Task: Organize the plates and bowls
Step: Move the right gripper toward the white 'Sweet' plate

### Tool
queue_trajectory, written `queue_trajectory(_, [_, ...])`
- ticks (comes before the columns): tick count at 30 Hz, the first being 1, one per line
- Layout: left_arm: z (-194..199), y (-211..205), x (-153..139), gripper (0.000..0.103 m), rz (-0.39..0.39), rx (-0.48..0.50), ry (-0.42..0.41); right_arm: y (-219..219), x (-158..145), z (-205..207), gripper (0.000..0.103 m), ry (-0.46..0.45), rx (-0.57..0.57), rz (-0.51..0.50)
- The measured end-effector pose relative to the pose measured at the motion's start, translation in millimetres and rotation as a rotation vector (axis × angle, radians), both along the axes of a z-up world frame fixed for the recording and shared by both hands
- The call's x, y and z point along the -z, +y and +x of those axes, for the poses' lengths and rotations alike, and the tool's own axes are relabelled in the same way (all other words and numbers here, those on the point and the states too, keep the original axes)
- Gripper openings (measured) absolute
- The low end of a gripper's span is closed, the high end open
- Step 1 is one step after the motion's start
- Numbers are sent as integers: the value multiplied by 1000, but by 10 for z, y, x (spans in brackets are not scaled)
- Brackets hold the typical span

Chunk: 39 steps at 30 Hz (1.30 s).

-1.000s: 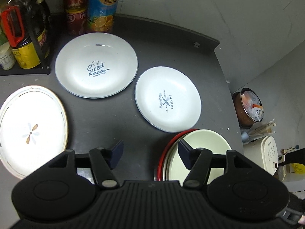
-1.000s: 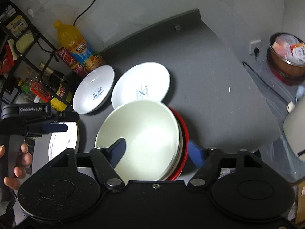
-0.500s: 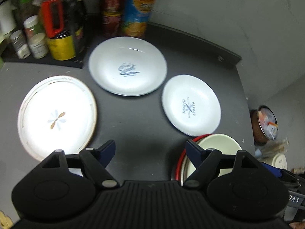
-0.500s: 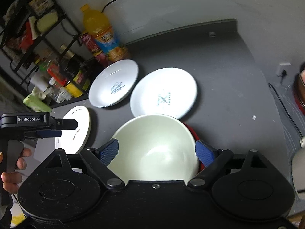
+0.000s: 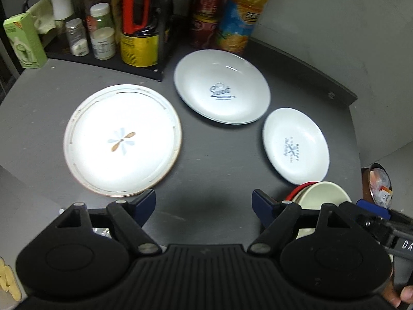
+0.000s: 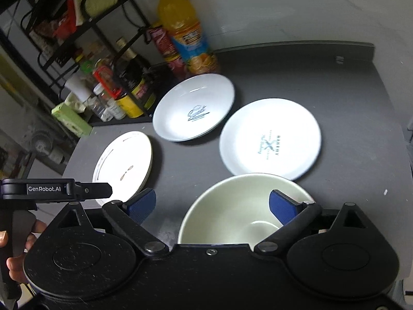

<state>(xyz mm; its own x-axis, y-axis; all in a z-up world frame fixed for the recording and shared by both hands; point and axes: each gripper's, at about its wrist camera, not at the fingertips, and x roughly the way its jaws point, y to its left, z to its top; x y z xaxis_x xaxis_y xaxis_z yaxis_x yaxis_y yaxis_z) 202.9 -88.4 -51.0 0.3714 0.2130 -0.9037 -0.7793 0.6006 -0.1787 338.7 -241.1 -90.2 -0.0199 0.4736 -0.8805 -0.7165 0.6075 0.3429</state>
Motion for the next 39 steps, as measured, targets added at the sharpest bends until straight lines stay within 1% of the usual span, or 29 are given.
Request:
queue_trajectory(3, [-58, 38, 0, 80, 12, -15, 7, 85, -3, -11, 95, 21, -12, 14])
queue_trajectory(7, [-69, 120, 16, 80, 4, -27, 7, 225, -2, -36, 95, -32, -35, -2])
queue_trajectory(9, [-62, 172, 27, 80, -3, -39, 5, 293, 21, -15, 95, -34, -30, -3])
queue_trajectory(12, [-4, 237, 53, 80, 9, -27, 22, 406, 51, 12, 95, -59, -34, -18])
queue_trajectory(16, [41, 354, 98, 80, -8, -37, 8, 566, 98, 59, 95, -68, -47, -27])
queue_trajectory(19, [81, 463, 149, 80, -17, -44, -1, 715, 132, 71, 95, -87, -82, -33])
queue_trajectory(27, [198, 851, 311, 80, -62, -93, -27, 1103, 258, 182, 95, -103, -139, -74])
queue_trajectory(30, [254, 1005, 351, 80, -58, -108, -30, 1218, 341, 267, 95, -100, -117, -95])
queue_trajectory(33, [311, 1160, 376, 80, -50, -118, -46, 1315, 411, 340, 95, -83, -98, -93])
queue_trajectory(35, [342, 1263, 400, 80, -63, -129, -63, 1397, 470, 380, 94, -80, -90, -100])
queue_trajectory(37, [364, 1353, 432, 79, -72, -137, -87, 1477, 529, 434, 88, -73, -76, -98])
queue_trajectory(39, [409, 1452, 478, 78, -79, -135, -98, 1547, 599, 509, 84, -47, -45, -99])
